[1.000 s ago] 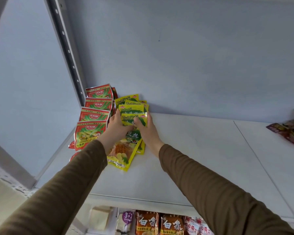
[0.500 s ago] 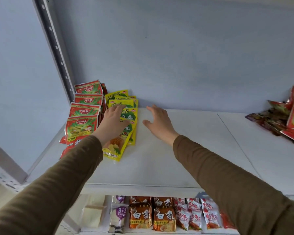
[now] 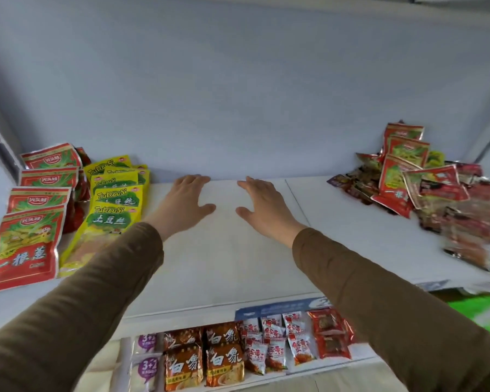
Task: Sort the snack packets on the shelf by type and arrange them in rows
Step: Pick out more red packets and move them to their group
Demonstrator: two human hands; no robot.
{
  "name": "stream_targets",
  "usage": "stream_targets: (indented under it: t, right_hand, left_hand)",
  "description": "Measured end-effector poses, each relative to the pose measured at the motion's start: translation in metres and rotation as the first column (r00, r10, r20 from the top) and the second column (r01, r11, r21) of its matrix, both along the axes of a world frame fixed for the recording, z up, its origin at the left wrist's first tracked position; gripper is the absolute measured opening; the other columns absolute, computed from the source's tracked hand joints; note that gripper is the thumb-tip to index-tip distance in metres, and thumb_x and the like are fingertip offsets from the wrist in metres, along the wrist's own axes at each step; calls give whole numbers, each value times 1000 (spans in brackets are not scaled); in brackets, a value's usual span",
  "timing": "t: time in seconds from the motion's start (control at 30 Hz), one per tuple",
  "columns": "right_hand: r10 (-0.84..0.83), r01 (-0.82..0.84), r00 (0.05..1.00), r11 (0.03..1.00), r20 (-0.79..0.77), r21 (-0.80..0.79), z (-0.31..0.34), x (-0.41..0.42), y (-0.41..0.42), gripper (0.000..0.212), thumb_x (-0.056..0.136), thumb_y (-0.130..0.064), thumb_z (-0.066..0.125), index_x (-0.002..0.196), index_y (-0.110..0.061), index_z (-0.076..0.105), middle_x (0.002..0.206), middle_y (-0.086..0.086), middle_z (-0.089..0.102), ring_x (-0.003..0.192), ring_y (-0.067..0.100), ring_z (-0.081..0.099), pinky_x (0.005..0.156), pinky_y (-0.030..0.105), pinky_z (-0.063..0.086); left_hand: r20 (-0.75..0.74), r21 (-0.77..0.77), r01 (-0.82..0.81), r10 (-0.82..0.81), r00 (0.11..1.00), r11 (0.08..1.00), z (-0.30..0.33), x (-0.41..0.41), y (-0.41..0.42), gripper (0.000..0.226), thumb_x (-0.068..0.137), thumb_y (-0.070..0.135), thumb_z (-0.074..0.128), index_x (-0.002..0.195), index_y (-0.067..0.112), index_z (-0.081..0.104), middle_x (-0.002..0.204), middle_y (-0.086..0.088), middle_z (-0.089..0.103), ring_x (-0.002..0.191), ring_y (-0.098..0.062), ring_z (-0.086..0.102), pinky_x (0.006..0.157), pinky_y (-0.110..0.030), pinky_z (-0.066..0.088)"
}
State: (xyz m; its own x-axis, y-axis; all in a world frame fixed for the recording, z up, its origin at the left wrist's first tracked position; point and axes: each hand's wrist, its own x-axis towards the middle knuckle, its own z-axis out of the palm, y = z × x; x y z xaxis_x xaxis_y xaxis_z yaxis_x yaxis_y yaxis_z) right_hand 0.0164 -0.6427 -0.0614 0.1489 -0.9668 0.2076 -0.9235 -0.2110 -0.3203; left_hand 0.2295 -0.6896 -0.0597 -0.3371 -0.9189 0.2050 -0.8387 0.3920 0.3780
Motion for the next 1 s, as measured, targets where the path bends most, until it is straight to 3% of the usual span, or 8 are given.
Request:
stream_targets:
  t: [0.27, 0.43, 0.77, 1.0]
  right_hand:
    - [11, -12, 990, 1000, -142, -6, 5, -148, 28, 66, 101, -38, 56, 159, -20, 29, 167, 7, 25, 153, 27, 22, 124, 40, 18]
    - [-30, 28, 992, 999, -120, -16, 8, -214, 34, 66, 100, -38, 57, 159, -21, 31, 166, 5, 28, 152, 26, 23, 123, 40, 16]
    - [-89, 84, 992, 995, -87, -54, 5, -291, 36, 63, 99, -37, 61, 154, -18, 38, 157, 1, 42, 144, 25, 35, 117, 38, 30]
    - [-89, 84, 994, 993, -65, -88, 9, -353, 33, 62, 101, -38, 58, 156, -19, 36, 161, 2, 38, 149, 25, 29, 121, 40, 26]
  left_hand:
    - [35, 47, 35, -37, 999, 998, -6, -139, 22, 75, 96, 41, 67, 159, 17, 34, 166, -8, 30, 153, -29, 21, 123, -39, 19]
    - [28, 69, 71, -73, 997, 995, -2, -199, 27, 73, 97, 40, 66, 158, 18, 34, 165, -6, 32, 153, -27, 22, 123, -40, 21]
    - [-48, 58, 155, -152, 987, 986, -5, -287, 14, 72, 95, 39, 69, 156, 17, 38, 162, -5, 36, 150, -26, 26, 121, -37, 23]
    - [-68, 50, 160, -157, 985, 986, -3, -351, 15, 71, 95, 37, 69, 156, 18, 37, 163, -6, 35, 151, -27, 26, 121, -37, 23]
